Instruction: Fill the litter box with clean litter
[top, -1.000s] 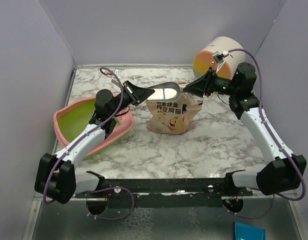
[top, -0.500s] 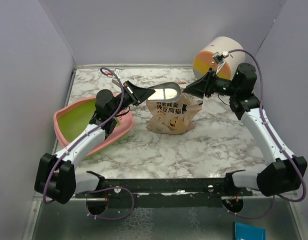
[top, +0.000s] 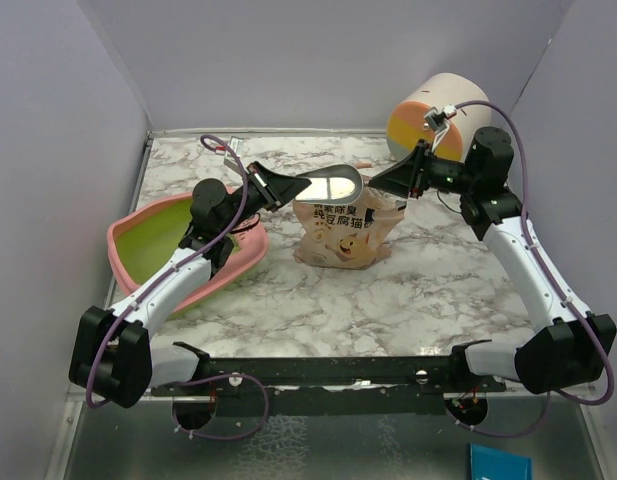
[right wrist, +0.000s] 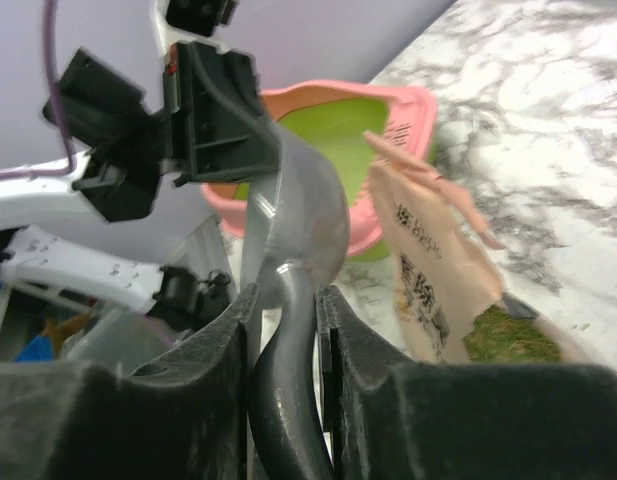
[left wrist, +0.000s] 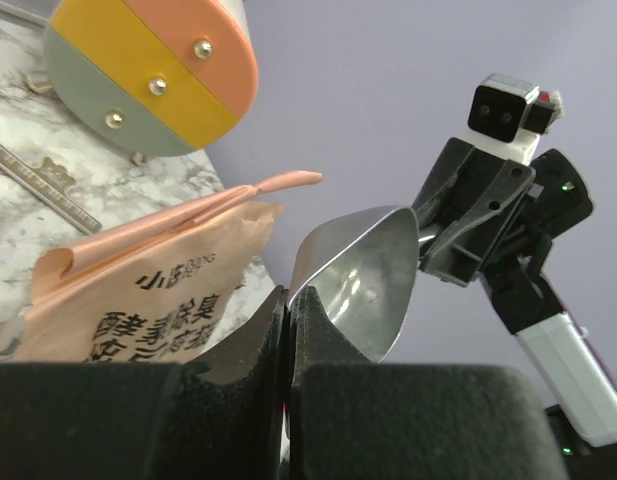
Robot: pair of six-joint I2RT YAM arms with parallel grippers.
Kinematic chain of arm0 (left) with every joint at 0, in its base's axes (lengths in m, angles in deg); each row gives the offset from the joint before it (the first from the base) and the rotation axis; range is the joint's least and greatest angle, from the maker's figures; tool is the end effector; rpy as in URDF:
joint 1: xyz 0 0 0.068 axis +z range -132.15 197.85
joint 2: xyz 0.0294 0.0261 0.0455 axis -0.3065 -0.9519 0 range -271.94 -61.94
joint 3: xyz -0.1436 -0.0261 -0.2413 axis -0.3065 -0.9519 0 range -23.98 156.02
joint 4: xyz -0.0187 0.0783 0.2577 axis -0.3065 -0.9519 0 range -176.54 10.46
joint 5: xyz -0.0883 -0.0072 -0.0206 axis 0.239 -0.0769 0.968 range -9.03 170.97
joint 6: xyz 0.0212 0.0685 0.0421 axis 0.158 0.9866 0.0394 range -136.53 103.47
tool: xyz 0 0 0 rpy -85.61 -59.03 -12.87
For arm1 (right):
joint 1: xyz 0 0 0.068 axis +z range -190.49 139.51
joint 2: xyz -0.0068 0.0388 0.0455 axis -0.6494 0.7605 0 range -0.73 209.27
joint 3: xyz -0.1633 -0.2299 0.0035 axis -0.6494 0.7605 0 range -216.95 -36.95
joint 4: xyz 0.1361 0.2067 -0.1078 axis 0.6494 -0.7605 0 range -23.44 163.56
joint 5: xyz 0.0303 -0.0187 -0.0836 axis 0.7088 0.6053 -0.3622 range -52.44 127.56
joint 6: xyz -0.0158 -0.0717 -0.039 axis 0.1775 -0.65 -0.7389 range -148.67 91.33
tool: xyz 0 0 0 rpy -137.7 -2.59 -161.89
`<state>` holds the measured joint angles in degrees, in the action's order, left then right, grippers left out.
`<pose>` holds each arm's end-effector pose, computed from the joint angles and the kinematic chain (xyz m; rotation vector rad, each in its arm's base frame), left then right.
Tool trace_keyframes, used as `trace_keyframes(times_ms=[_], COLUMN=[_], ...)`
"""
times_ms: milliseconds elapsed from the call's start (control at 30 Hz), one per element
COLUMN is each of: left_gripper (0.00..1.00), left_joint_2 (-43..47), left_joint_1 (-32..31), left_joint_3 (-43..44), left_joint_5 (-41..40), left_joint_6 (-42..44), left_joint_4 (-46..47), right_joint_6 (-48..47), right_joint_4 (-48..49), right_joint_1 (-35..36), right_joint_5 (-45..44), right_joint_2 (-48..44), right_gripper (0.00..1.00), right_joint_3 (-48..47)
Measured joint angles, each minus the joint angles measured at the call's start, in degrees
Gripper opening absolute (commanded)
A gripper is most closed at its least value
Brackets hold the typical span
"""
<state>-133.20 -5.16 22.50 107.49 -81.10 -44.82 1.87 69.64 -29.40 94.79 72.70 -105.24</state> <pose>0.2864 -0.1569 0.3444 -0.1441 1.6117 -1.5483 0.2947 0.1201 0.3948 -0.4891 1.7955 1.3718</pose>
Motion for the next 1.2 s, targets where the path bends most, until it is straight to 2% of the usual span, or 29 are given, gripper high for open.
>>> trace_keyframes(times_ms=[100, 200, 300, 333, 433, 467, 567, 833, 1000, 1200], left_gripper=[0.0, 0.02, 0.38, 0.44, 0.5, 0.5, 0.59, 0.58, 0.6, 0.61], left_joint_2=[0.0, 0.0, -0.3, -0.6, -1.2, -1.2, -0.9, 0.4, -6.9, -14.1], left_joint_1=[0.0, 0.0, 0.0, 0.0, 0.0, 0.0, 0.0, 0.0, 0.0, 0.0], left_joint_3=[0.0, 0.0, 0.0, 0.3, 3.0, 4.6, 9.4, 17.3, 23.3, 25.3], left_joint_5=[0.1, 0.0, 0.3, 0.7, 2.5, 2.9, 2.8, 1.4, 3.8, 9.8], left_joint_6=[-0.2, 0.0, 1.0, 2.4, 8.3, 11.8, 23.1, 50.5, 64.4, 75.0], left_joint_4=[0.0, 0.1, 0.1, -0.2, -3.1, -5.5, -13.0, -29.7, -37.4, -40.4], right_joint_6=[-0.1, -0.3, -0.7, -0.9, -2.4, -3.1, -5.5, -13.2, -18.1, -21.7], right_joint_4=[-0.3, -0.9, -1.9, -2.6, -5.8, -7.6, -12.7, -26.8, -37.8, -48.0], right_joint_1=[0.0, 0.1, 0.1, 0.1, 0.1, 0.1, 0.3, 0.4, 0.4, 0.4], right_joint_5=[0.4, 0.3, -0.2, -0.9, -3.6, -5.2, -9.4, -24.6, -33.0, -40.9], right_joint_2=[0.0, -0.1, -0.3, -0.5, -1.4, -1.9, -3.5, -7.4, -7.0, -5.4], right_gripper=[0.02, 0.01, 0.01, 0.01, 0.01, 0.01, 0.01, 0.01, 0.01, 0.01], right_joint_3=[0.0, 0.0, 0.0, 0.0, -0.1, -0.4, -3.0, -17.0, -27.4, -32.9])
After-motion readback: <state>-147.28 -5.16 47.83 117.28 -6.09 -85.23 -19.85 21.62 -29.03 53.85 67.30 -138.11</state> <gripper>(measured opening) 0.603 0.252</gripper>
